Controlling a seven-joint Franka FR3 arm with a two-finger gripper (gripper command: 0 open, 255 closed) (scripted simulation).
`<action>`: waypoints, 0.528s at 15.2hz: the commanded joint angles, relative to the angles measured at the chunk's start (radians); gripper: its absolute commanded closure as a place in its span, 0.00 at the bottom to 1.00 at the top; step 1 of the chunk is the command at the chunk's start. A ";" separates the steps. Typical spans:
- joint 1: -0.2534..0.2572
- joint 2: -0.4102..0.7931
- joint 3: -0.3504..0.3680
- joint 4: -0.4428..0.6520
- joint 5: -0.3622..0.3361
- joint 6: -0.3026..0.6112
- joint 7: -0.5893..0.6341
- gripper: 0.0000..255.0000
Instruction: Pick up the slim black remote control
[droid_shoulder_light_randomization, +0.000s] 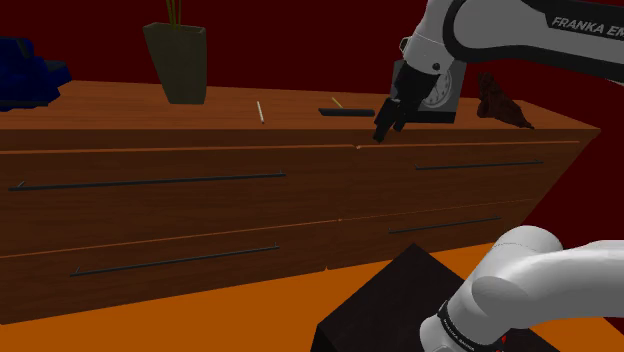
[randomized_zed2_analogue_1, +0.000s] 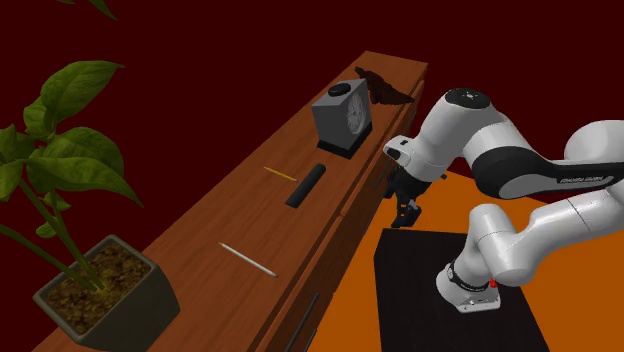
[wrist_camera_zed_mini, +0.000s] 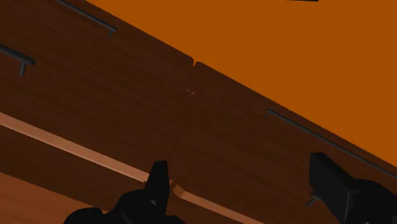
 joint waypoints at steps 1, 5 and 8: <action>0.000 0.000 0.000 0.000 0.000 0.000 0.000 0.00; 0.032 0.133 -0.098 0.092 -0.053 0.019 -0.228 0.00; 0.059 0.247 -0.161 0.184 -0.076 0.026 -0.395 0.00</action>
